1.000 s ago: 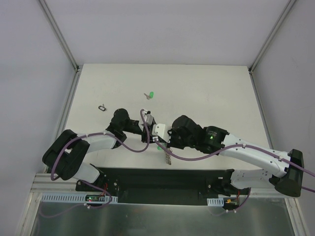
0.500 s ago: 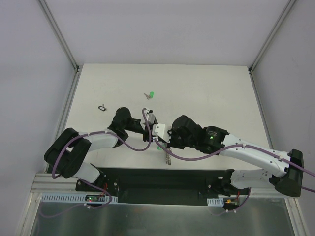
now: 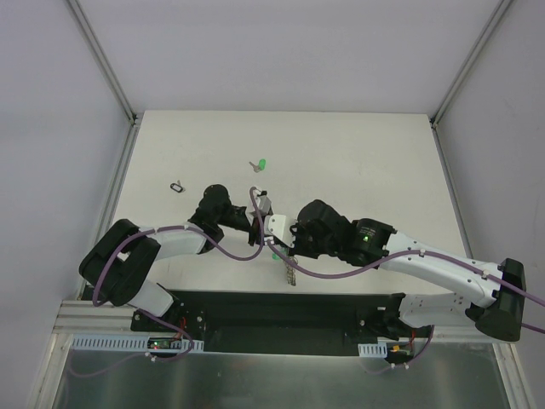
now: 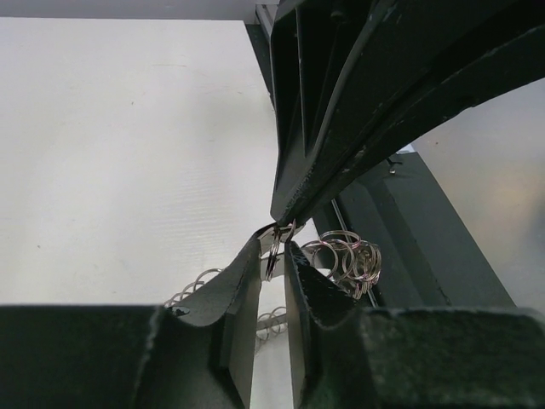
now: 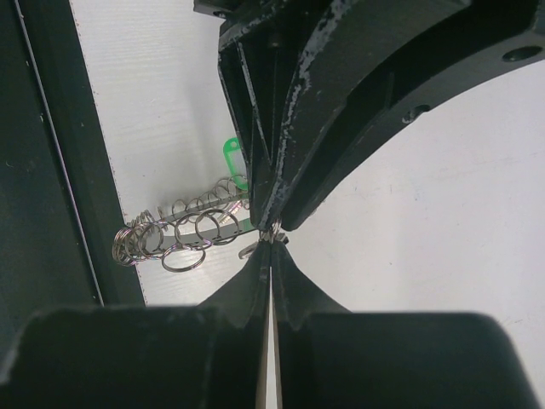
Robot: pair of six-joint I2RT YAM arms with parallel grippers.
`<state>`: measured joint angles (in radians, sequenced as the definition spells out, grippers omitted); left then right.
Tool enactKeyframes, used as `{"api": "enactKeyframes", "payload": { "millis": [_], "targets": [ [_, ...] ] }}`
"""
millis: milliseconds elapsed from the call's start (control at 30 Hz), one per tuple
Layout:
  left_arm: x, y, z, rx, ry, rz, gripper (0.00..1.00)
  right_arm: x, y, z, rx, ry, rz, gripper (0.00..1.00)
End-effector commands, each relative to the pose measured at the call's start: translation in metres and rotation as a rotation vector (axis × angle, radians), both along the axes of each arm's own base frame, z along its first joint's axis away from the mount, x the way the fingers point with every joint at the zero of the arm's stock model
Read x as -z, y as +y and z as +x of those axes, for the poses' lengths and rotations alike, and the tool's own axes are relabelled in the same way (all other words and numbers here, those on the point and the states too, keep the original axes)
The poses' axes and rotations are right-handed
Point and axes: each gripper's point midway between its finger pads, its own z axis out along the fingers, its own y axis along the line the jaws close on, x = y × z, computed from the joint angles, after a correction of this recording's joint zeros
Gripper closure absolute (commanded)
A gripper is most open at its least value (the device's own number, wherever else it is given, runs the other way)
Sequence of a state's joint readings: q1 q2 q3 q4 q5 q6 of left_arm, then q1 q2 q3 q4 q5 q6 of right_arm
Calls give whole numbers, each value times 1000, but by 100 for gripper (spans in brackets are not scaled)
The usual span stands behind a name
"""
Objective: Put the keys on the keyring
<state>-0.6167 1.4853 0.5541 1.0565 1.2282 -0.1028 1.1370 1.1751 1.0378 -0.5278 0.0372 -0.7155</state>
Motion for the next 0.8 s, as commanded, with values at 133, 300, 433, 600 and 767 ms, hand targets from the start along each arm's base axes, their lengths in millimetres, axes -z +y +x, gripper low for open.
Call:
{"api": "enactKeyframes", "payload": {
  "millis": [133,300,433,600,767],
  "targets": [
    [-13,-2,-4,53,-75,-40,100,-27,10,3,-9,-44,90,99],
    [-16,2,-4,25,-99,-46,100,-29,4,4,18,-54,100,99],
    [-17,6,-3,-3,-113,-48,100,-30,-3,3,34,-61,104,99],
    [-22,8,-3,-19,-126,-49,100,-25,-8,1,46,-47,95,99],
    [-21,10,-4,-22,-130,-43,100,-21,-12,-1,52,-39,87,99]
  ]
}}
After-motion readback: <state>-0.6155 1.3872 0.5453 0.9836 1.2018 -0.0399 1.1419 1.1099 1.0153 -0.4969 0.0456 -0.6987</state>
